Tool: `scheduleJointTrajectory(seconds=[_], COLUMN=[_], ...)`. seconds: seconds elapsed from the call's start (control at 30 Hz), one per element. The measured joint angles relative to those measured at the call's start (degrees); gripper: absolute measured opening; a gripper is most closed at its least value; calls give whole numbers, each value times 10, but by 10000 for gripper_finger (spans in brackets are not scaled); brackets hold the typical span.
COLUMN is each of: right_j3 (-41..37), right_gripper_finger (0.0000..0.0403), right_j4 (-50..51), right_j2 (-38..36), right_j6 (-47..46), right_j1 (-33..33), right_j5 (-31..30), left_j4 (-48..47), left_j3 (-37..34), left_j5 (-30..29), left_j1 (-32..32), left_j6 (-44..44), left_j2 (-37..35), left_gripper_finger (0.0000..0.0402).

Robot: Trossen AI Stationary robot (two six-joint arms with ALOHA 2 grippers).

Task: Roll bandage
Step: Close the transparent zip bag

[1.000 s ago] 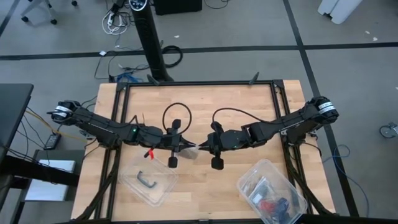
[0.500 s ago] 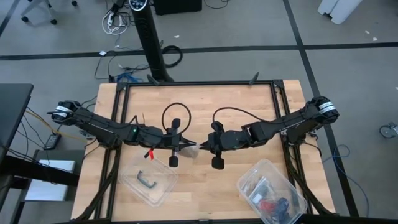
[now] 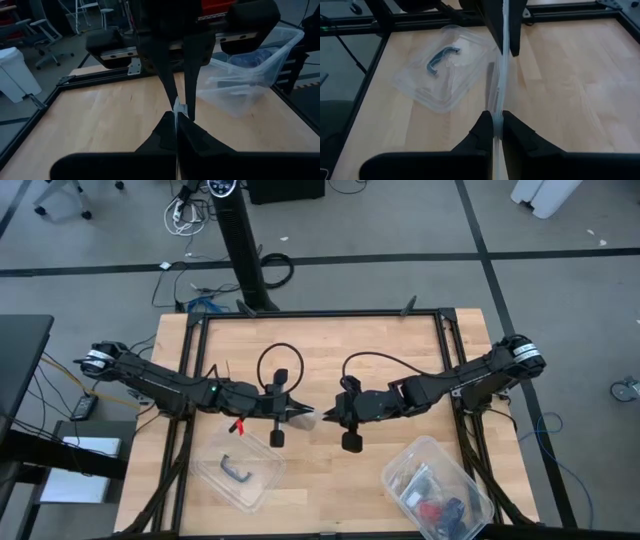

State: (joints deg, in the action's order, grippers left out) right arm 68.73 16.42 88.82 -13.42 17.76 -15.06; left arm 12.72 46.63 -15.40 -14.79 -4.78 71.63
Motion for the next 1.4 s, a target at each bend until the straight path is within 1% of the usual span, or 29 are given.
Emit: scheduleJointTrajectory(seconds=[0.63, 1.03, 1.27, 1.4], right_j3=[0, 0, 0, 0], right_gripper_finger=[15, 15, 15, 15], right_j4=[47, 105, 111, 132], right_j2=[1, 1, 1, 1], right_j6=[-36, -76, -92, -97], right_j1=[14, 20, 27, 29], right_j5=[16, 28, 29, 39], left_j4=[-28, -30, -47, -49], left_j3=[18, 18, 18, 18], left_j5=[-9, -15, -19, -26], left_j1=[0, 0, 0, -2], left_j6=[-11, -12, -12, -12], left_j2=[-8, -8, -28, -35], left_gripper_finger=[0, 0, 0, 0])
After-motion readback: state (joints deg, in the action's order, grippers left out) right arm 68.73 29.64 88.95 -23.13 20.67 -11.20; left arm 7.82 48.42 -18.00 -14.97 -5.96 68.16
